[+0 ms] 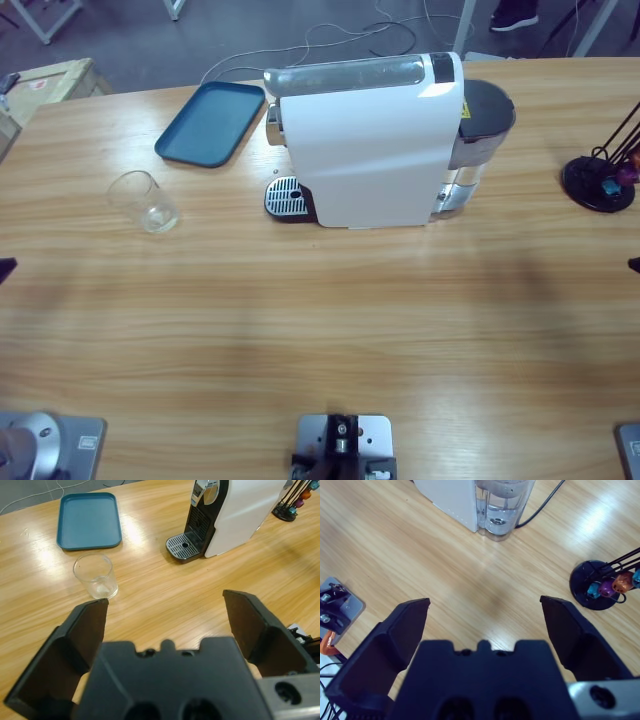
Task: Pour coffee
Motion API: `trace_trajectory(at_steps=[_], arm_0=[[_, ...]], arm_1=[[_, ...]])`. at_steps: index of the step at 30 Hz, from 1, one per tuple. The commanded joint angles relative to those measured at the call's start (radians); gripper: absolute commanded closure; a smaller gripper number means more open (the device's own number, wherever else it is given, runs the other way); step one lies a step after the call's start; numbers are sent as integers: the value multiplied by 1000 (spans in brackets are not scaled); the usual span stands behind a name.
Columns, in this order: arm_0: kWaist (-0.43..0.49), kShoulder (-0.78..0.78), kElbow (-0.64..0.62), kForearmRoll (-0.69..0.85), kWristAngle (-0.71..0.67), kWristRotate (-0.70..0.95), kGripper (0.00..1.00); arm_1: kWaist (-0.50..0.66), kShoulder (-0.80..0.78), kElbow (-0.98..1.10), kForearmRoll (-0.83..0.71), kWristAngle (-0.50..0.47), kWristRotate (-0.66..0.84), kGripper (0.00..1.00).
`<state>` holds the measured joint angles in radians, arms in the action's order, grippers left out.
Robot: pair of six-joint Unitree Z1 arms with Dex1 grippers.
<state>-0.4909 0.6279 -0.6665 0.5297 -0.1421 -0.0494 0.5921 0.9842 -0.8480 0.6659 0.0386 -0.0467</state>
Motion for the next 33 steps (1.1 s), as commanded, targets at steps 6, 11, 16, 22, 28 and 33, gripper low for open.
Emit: trace_trajectory(at_steps=[6, 11, 16, 22, 28, 33], arm_0=[[2, 115, -47, 56, 39, 2, 0], [2, 372, -331, 159, 101, 1, 5], [18, 620, -509, 158, -46, -212, 22], [56, 865, -508, -50, -474, -472, 0], [77, 1019, -510, -198, -593, -551, 27], [78, 1122, -523, -326, -676, -575, 32]], arm_1=[[12, -24, 37, -19, -17, 10, 0], [12, 6, 30, -16, -14, 6, 0], [12, 28, 27, -17, -14, 5, 0], [12, 25, 27, -17, -15, 5, 0], [12, 30, 26, -16, -16, 5, 0], [12, 33, 26, -16, -16, 5, 0]])
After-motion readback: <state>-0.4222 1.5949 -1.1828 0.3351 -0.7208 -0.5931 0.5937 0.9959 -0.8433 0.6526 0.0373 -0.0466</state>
